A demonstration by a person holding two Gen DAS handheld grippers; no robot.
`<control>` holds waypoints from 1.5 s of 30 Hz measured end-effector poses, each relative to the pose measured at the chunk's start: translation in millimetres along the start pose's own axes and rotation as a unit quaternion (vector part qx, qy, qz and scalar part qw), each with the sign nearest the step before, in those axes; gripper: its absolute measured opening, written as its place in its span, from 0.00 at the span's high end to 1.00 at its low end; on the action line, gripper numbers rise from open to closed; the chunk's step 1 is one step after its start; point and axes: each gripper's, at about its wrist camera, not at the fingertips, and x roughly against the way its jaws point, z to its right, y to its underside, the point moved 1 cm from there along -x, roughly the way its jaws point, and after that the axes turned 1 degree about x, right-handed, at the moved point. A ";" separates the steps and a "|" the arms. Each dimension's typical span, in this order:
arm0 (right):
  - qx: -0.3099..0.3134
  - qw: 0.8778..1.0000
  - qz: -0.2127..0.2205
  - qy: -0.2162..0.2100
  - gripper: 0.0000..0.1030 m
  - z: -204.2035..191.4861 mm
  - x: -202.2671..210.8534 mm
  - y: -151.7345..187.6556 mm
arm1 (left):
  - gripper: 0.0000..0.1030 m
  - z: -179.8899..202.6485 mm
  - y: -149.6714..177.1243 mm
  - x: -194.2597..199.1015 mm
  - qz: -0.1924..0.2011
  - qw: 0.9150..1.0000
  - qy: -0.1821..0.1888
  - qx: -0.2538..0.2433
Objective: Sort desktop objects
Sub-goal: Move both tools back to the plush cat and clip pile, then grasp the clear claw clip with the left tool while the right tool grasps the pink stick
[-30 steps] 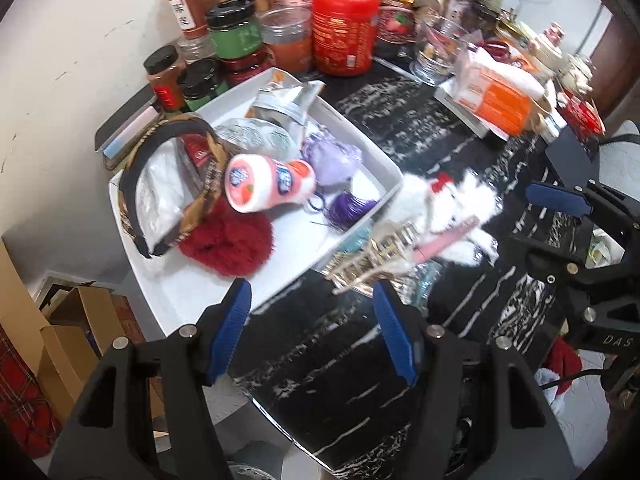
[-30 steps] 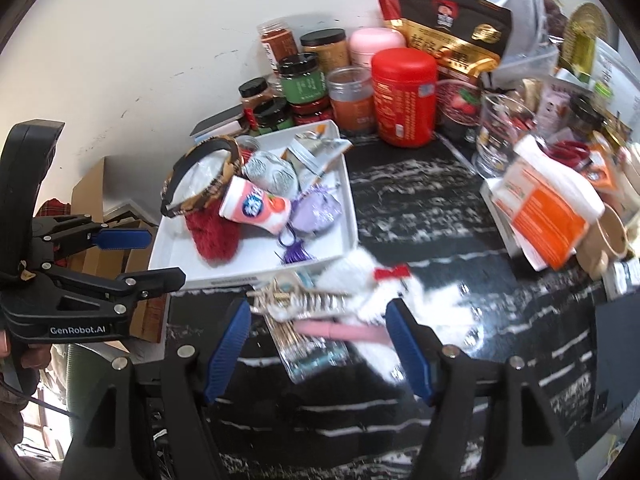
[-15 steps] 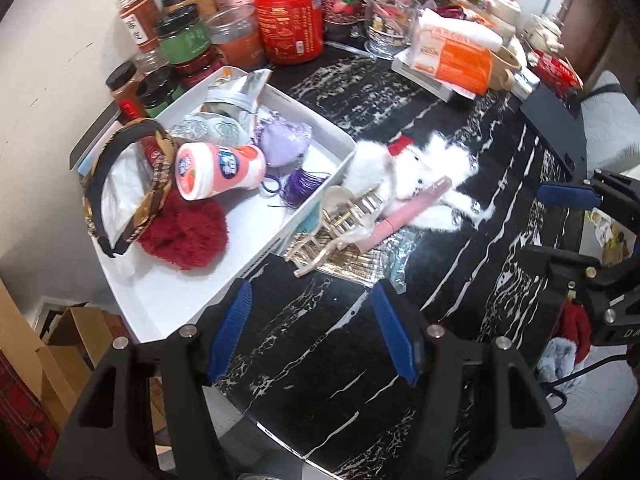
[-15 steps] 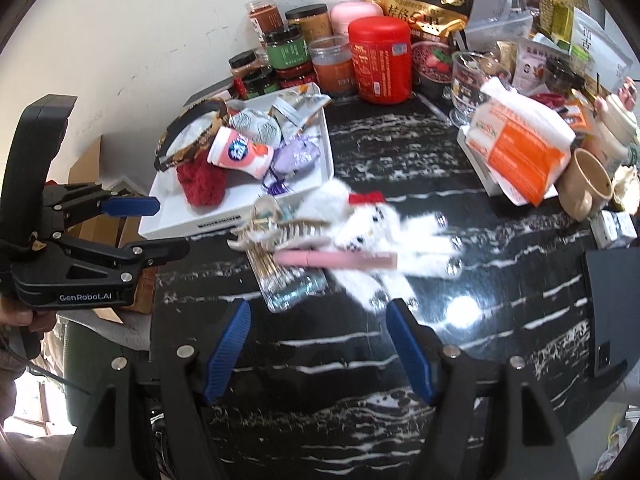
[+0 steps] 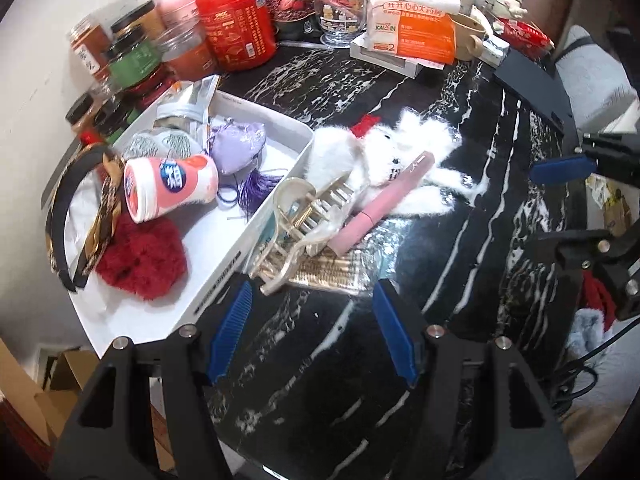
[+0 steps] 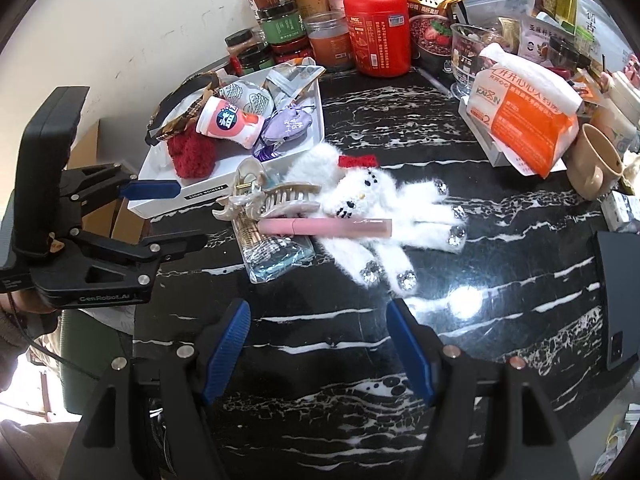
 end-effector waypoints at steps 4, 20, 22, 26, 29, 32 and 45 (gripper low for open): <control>0.005 1.000 0.005 -0.003 0.31 6.0 -4.7 -6.1 | 0.40 -0.2 -5.4 -5.4 0.030 0.999 -0.010 -0.013; 0.138 0.989 -0.021 -0.052 0.31 8.8 -48.8 -42.0 | 0.40 7.3 -21.6 -42.9 0.033 0.999 0.015 -0.040; 0.178 0.981 -0.026 -0.070 0.31 4.2 -52.9 -46.9 | 0.40 4.7 -22.9 -46.3 0.033 0.999 0.018 -0.037; 0.241 0.966 -0.042 -0.088 0.31 -1.3 -64.8 -57.6 | 0.40 0.3 -27.4 -54.4 0.029 0.998 0.033 -0.034; 0.260 0.958 -0.066 -0.100 0.31 -1.0 -78.1 -63.8 | 0.40 -1.1 -28.7 -60.5 0.026 0.998 0.041 -0.030; 0.268 0.953 -0.095 -0.102 0.33 1.6 -93.3 -66.8 | 0.40 -1.7 -30.2 -64.0 0.026 0.998 0.057 -0.023; 0.244 0.953 -0.158 -0.090 0.65 26.4 -119.2 -69.3 | 0.41 -7.9 -34.6 -75.6 0.023 0.995 0.101 -0.013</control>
